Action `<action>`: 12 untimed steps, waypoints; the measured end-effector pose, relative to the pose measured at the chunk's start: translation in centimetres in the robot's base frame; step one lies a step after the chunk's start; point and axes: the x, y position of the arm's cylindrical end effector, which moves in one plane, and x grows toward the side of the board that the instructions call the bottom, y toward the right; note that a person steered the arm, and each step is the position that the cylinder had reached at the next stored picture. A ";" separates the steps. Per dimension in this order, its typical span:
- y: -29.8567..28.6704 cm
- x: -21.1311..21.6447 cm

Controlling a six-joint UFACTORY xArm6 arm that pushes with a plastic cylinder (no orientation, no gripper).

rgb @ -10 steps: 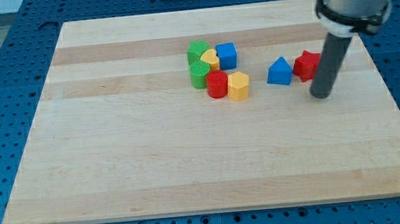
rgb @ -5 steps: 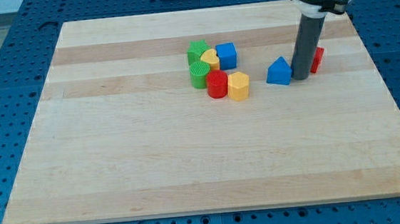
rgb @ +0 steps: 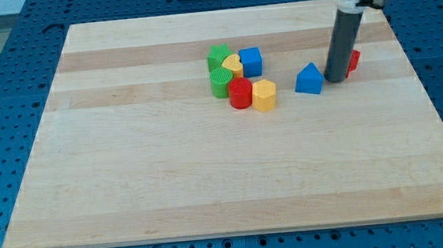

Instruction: Move red star towards blue cube

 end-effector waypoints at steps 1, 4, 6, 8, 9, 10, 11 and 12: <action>1.6 -0.5; 6.3 -2.7; 3.2 -5.0; 0.8 -7.5; 4.1 -8.1; 5.8 -10.8; 3.1 -12.2; -2.7 -10.3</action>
